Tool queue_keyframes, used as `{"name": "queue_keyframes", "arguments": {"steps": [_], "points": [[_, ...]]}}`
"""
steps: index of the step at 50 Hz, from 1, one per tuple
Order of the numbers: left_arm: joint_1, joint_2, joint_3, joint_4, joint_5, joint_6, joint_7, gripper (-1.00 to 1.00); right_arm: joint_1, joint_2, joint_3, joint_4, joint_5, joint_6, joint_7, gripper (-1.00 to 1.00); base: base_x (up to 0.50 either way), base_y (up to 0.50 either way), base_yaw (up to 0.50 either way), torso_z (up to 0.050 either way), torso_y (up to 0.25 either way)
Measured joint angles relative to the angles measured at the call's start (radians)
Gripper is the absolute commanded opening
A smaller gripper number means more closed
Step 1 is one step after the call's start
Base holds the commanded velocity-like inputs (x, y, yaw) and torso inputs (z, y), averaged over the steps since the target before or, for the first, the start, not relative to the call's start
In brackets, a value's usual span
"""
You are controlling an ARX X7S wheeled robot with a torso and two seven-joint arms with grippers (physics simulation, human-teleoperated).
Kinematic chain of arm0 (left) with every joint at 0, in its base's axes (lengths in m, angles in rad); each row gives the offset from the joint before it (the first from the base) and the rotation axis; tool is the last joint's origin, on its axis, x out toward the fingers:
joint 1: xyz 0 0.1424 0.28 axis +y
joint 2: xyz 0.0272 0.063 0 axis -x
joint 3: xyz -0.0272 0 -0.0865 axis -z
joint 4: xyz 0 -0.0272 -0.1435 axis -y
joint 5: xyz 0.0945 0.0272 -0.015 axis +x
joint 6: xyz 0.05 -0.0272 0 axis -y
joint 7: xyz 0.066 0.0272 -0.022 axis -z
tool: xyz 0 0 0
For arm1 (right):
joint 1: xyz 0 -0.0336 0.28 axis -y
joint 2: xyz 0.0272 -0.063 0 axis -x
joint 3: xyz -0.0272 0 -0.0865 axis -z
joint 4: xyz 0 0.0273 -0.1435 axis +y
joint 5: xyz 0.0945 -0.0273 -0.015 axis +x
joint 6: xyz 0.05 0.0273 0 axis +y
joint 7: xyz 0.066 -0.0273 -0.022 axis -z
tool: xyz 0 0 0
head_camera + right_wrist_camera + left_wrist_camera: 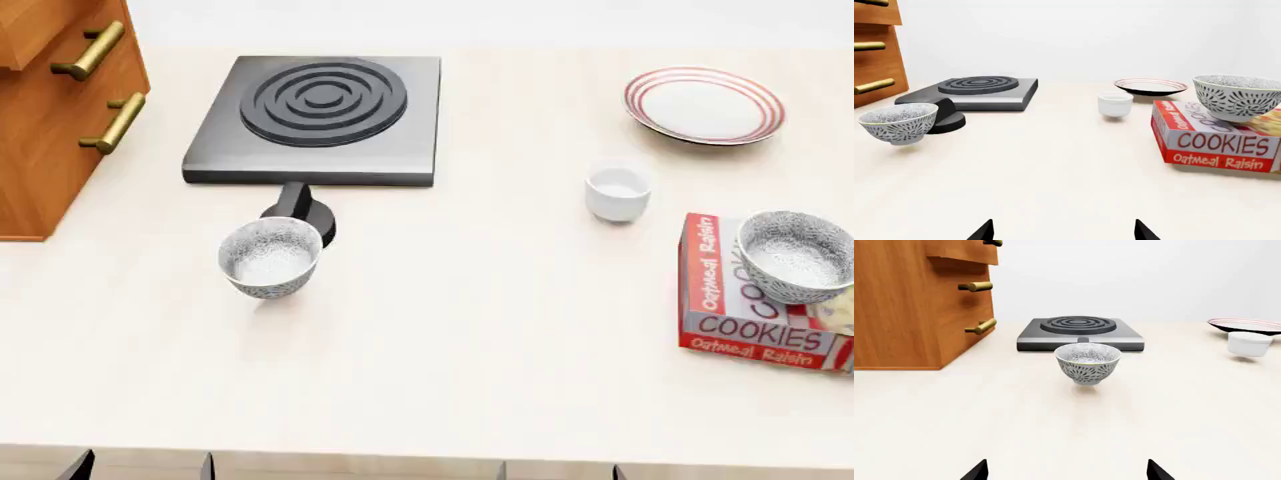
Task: Pick the akita bowl on the cookies box and place it on the plate.
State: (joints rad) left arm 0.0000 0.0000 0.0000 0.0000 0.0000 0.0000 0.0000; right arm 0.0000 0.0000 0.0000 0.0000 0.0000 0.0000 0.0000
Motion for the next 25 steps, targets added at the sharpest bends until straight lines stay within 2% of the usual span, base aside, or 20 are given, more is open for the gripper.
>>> {"name": "queue_keyframes", "arguments": {"steps": [21, 25], "points": [[-0.002, -0.040, 0.039, -0.002, -0.055, -0.005, -0.060, 1.00, -0.012, 0.042, -0.048, -0.012, 0.049, -0.036, 0.045, 1.00, 0.00, 0.00, 0.00, 0.000, 0.000], [-0.005, -0.049, 0.043, 0.019, -0.067, -0.010, -0.071, 1.00, -0.014, 0.050, -0.052, -0.034, 0.056, -0.045, 0.058, 1.00, 0.20, 0.00, 0.00, 0.000, 0.000]]}}
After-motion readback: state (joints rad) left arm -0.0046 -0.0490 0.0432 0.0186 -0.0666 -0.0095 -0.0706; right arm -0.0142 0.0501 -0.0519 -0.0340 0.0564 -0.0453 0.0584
